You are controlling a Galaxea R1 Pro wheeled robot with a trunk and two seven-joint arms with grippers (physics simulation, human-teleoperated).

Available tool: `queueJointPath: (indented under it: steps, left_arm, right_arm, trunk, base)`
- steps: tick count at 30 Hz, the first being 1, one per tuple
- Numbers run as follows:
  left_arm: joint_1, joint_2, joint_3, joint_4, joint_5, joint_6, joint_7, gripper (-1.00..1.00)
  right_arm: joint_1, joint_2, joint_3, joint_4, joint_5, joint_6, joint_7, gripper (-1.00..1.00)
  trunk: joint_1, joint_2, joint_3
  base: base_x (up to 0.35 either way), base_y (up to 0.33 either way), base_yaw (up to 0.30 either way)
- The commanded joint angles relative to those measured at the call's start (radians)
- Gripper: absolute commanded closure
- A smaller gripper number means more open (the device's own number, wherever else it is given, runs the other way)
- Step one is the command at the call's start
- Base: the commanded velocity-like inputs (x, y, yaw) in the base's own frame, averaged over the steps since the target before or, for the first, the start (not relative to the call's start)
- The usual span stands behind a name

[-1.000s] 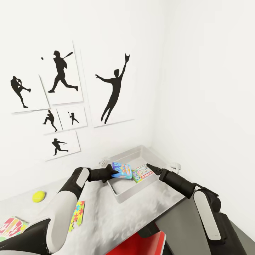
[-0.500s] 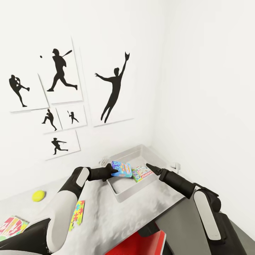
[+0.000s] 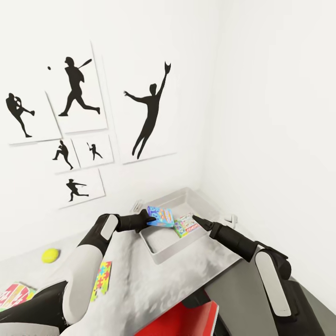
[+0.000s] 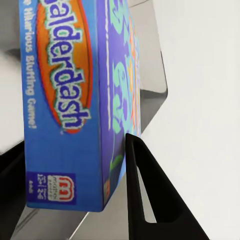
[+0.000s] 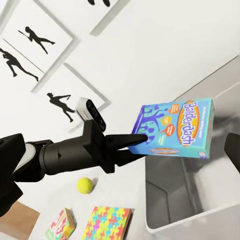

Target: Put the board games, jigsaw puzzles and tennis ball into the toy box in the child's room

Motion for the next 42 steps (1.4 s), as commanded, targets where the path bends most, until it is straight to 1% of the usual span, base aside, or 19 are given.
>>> queueJointPath:
  steps: [1, 3, 5, 8, 12, 33, 42]
  left_arm:
    - [-0.002, -0.002, 0.008, 0.000, -0.005, 0.006, -0.001, 1.00]
    - [-0.002, -0.004, 0.008, 0.000, -0.005, 0.006, 0.016, 1.00]
    - [-0.003, -0.008, 0.008, 0.000, -0.004, 0.006, 0.046, 1.00]
    - [-0.020, -0.014, 0.008, 0.000, 0.000, 0.008, 0.106, 1.00]
    - [-0.036, -0.017, 0.009, 0.000, 0.002, 0.009, 0.130, 1.00]
    - [-0.046, -0.030, 0.008, 0.000, 0.002, 0.014, 0.138, 1.00]
    - [-0.046, -0.031, 0.008, 0.000, 0.001, 0.016, 0.138, 1.00]
  right_arm:
    - [-0.001, 0.000, -0.001, 0.000, -0.003, 0.007, 0.002, -1.00]
    - [-0.001, 0.000, -0.001, 0.000, -0.003, 0.007, 0.002, -1.00]
    - [-0.001, 0.000, -0.001, 0.000, -0.003, 0.007, 0.002, -1.00]
    - [-0.001, 0.000, -0.001, 0.000, -0.003, 0.007, 0.002, -1.00]
    - [-0.001, 0.000, -0.001, 0.000, -0.003, 0.007, 0.003, -1.00]
    - [-0.001, 0.000, -0.001, 0.000, -0.003, 0.007, 0.003, -1.00]
    - [-0.001, 0.000, -0.001, 0.000, -0.003, 0.006, 0.003, -1.00]
  trunk:
    - [0.001, -0.002, -0.004]
    - [0.001, -0.002, -0.007]
    - [0.001, -0.002, -0.010]
    - [0.001, -0.002, -0.015]
    - [0.001, -0.002, -0.022]
    - [0.001, -0.002, -0.055]
    - [0.001, -0.002, -0.059]
  base:
    - [0.000, 0.000, 0.000]
    - [0.000, 0.000, 0.000]
    - [0.000, 0.000, 0.000]
    - [0.000, 0.000, 0.000]
    - [0.000, 0.000, 0.000]
    - [0.000, 0.000, 0.000]
    - [0.000, 0.000, 0.000]
